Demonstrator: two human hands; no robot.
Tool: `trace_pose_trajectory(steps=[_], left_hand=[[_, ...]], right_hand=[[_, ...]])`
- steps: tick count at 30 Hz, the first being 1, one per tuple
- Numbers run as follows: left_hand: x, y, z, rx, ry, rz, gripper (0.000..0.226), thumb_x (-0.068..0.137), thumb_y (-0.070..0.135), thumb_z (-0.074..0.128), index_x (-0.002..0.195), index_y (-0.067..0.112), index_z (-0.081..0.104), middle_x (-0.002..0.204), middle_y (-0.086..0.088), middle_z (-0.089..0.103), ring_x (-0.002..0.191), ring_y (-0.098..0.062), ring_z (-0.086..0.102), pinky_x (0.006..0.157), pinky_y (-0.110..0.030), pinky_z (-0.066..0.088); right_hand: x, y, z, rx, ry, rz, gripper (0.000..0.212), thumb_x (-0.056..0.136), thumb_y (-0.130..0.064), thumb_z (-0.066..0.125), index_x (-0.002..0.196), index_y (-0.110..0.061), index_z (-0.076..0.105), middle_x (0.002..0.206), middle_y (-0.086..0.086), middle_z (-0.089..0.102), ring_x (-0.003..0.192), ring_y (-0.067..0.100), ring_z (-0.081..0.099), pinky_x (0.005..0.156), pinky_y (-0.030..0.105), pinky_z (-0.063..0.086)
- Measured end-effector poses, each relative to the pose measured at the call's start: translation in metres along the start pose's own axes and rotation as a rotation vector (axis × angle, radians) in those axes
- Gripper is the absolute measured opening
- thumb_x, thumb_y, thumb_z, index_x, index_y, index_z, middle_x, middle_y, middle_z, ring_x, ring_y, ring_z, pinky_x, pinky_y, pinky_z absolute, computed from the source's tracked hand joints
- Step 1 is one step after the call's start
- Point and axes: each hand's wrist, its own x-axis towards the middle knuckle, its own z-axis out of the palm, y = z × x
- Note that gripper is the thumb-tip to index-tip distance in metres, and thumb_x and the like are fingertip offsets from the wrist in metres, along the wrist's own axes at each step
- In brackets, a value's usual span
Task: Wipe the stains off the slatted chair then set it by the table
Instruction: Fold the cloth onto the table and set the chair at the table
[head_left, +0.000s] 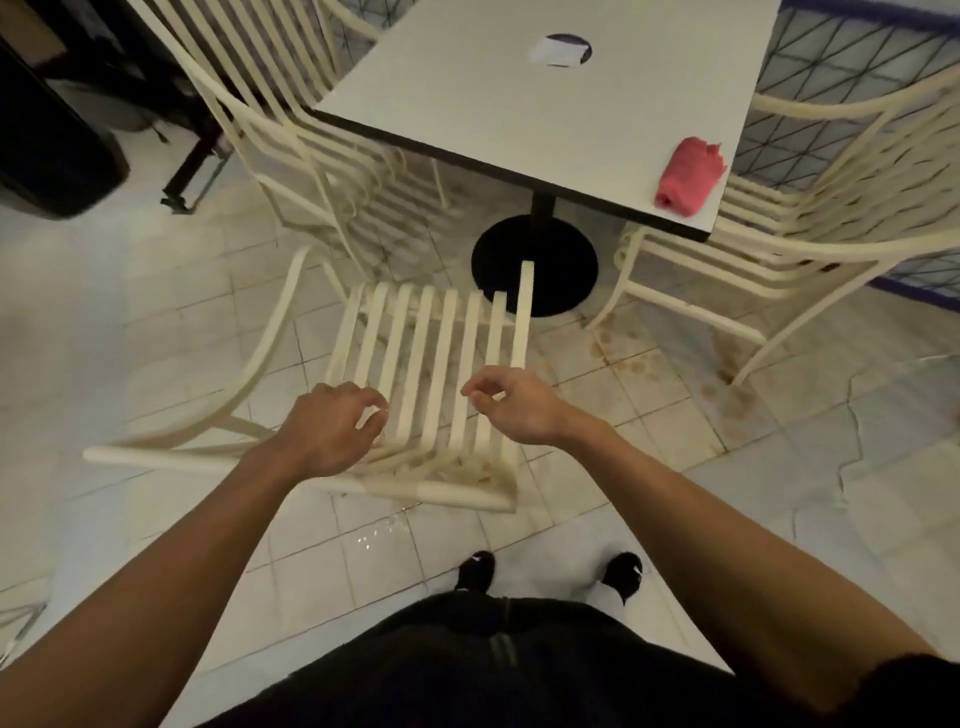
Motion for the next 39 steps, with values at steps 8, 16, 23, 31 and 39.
trace_pose_trajectory(steps=[8,16,23,31,39], left_hand=[[-0.027,-0.099,0.009,0.144,-0.164,-0.032,0.051,0.1,0.057,0.021,0.122,0.035,0.062,0.115,0.002,0.064,0.11,-0.028,0.056,0.095,-0.044,0.042],[-0.048,-0.143,0.023,0.144,-0.052,-0.063,0.073,0.094,0.067,0.005,0.121,0.037,0.065,0.091,0.004,0.066,0.095,-0.024,0.061,0.086,-0.039,0.041],[-0.045,-0.145,0.033,0.23,0.059,-0.05,0.062,0.101,0.054,0.014,0.104,0.029,0.071,0.076,0.001,0.059,0.073,-0.022,0.052,0.069,-0.032,0.039],[-0.039,-0.155,0.036,0.275,0.11,0.049,0.065,0.099,0.056,0.02,0.079,0.025,0.073,0.064,0.003,0.058,0.063,-0.02,0.056,0.061,-0.03,0.038],[-0.035,-0.163,0.038,0.207,0.195,0.111,0.067,0.095,0.053,0.013,0.053,0.02,0.053,0.058,0.002,0.056,0.054,-0.021,0.052,0.054,-0.03,0.04]], right_hand=[[-0.007,-0.03,0.092,-0.143,-0.163,0.202,0.049,0.103,-0.055,0.035,0.117,-0.016,0.061,0.115,0.002,0.063,0.106,0.021,0.058,0.088,0.033,0.044],[-0.022,-0.033,0.125,-0.455,-0.06,0.338,0.068,0.1,-0.065,0.013,0.129,-0.025,0.059,0.112,0.003,0.067,0.094,0.022,0.057,0.079,0.038,0.04],[-0.021,-0.037,0.135,-0.524,-0.04,0.407,0.07,0.097,-0.07,0.011,0.121,-0.028,0.063,0.1,-0.001,0.065,0.094,0.022,0.059,0.086,0.041,0.043],[-0.003,-0.058,0.147,-0.591,-0.092,0.491,0.064,0.099,-0.063,0.016,0.122,-0.024,0.061,0.109,0.004,0.064,0.099,0.026,0.059,0.095,0.046,0.045],[0.008,-0.063,0.149,-0.587,-0.08,0.62,0.053,0.098,-0.052,0.025,0.111,-0.016,0.063,0.104,0.006,0.061,0.093,0.025,0.055,0.083,0.04,0.039]])
